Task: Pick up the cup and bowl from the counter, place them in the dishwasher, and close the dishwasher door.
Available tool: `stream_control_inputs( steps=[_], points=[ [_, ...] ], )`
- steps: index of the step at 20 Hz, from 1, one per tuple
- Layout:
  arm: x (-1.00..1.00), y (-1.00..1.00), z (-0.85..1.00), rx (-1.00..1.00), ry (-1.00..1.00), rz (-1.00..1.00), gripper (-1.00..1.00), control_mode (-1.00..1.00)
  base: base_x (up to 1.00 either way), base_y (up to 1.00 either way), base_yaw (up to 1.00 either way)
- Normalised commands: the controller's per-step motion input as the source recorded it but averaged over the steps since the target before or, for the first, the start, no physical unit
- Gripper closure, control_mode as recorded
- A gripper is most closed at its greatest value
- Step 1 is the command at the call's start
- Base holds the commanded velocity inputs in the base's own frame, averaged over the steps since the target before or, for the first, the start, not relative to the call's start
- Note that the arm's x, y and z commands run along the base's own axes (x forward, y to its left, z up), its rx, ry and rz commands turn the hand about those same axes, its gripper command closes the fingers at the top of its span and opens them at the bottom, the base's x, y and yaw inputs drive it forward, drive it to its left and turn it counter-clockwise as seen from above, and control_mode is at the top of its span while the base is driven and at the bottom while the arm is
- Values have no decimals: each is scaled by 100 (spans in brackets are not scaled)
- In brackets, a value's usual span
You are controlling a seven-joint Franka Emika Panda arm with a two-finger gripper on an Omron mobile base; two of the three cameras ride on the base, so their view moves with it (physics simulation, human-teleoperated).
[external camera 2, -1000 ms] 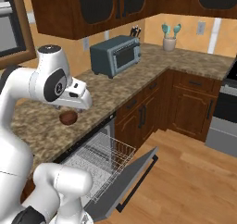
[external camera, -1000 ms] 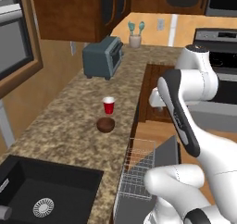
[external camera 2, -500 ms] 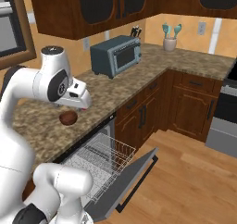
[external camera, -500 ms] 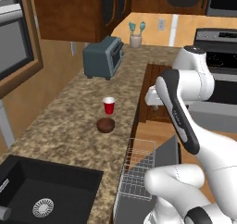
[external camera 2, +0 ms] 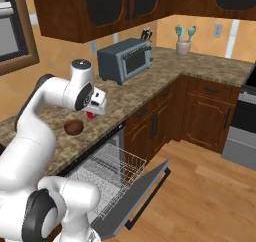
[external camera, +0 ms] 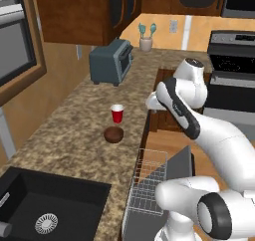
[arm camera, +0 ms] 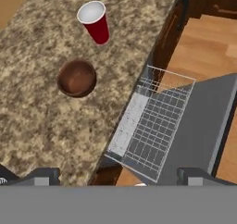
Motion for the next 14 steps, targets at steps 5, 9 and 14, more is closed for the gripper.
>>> stream_control_inputs(
  steps=[5, 9, 14],
  points=[
    [100, 37, -20, 5, 0, 3, -100, -100, 0, 0, 0],
    [88, 34, -27, 3, 0, 0, -100, -100, 0, 0, 0],
    [84, 27, -34, 4, 0, 0, -100, -100, 0, 0, 0]
  ],
)
